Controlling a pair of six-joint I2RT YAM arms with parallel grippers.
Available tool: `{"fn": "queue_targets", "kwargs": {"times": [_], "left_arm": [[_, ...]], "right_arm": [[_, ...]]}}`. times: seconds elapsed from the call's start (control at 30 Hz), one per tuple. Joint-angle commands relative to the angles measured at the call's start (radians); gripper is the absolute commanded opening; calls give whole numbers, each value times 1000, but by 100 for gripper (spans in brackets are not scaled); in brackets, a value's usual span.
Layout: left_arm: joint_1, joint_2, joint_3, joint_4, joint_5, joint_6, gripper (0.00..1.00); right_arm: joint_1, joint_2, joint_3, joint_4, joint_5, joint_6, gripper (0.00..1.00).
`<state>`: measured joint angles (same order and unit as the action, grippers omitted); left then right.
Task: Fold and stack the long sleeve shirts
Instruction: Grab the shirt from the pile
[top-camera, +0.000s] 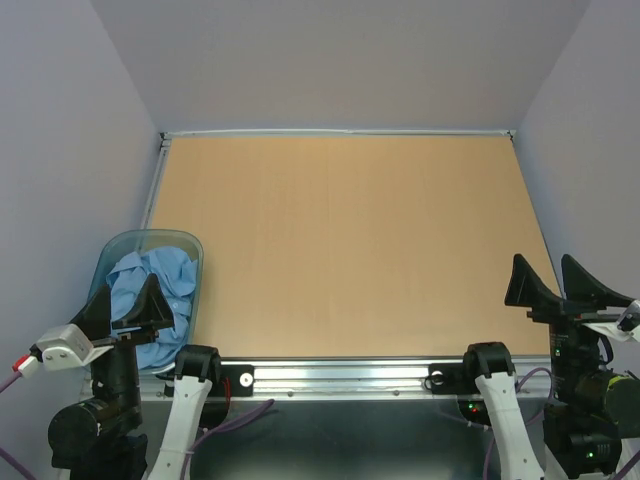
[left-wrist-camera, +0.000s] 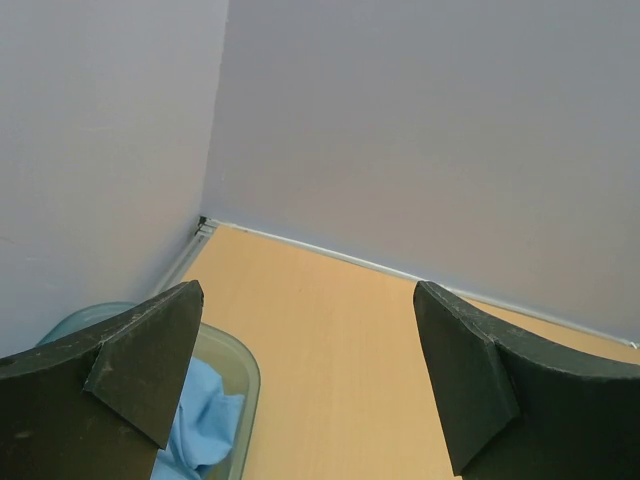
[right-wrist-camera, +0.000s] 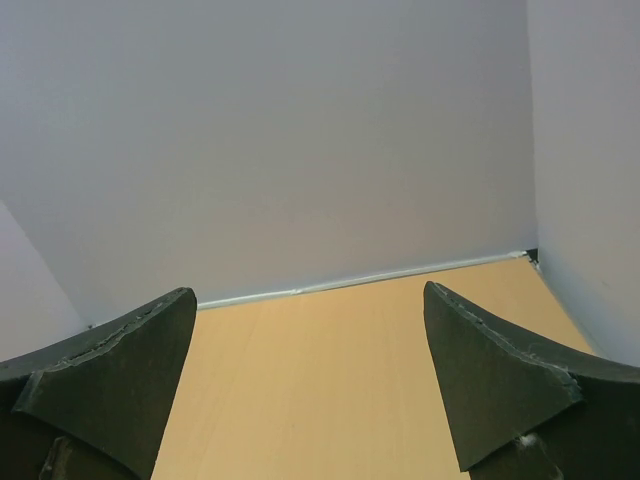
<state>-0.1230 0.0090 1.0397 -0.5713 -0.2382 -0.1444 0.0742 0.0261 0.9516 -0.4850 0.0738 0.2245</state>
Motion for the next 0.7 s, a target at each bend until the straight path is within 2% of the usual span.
{"fn": "queue_targets", "kwargs": {"times": [0.0, 0.13, 0.3, 0.5, 0.53, 0.67], "left_arm": [[2, -179, -6, 42, -4, -21, 99], [2, -159, -12, 36, 0, -55, 99], [2, -71, 5, 10, -24, -193, 99], [2, 118, -3, 16, -26, -359, 99], [2, 168, -7, 17, -27, -389, 99], [2, 346, -12, -60, -88, -480, 99]], "right_arm": [[6, 3, -10, 19, -45, -19, 100], [6, 17, -8, 17, -66, -19, 100], [6, 69, -7, 13, -36, 18, 100], [6, 314, 22, -7, -25, 79, 100], [4, 402, 45, -20, -29, 111, 100], [6, 636, 116, -72, -168, 130, 100]]}}
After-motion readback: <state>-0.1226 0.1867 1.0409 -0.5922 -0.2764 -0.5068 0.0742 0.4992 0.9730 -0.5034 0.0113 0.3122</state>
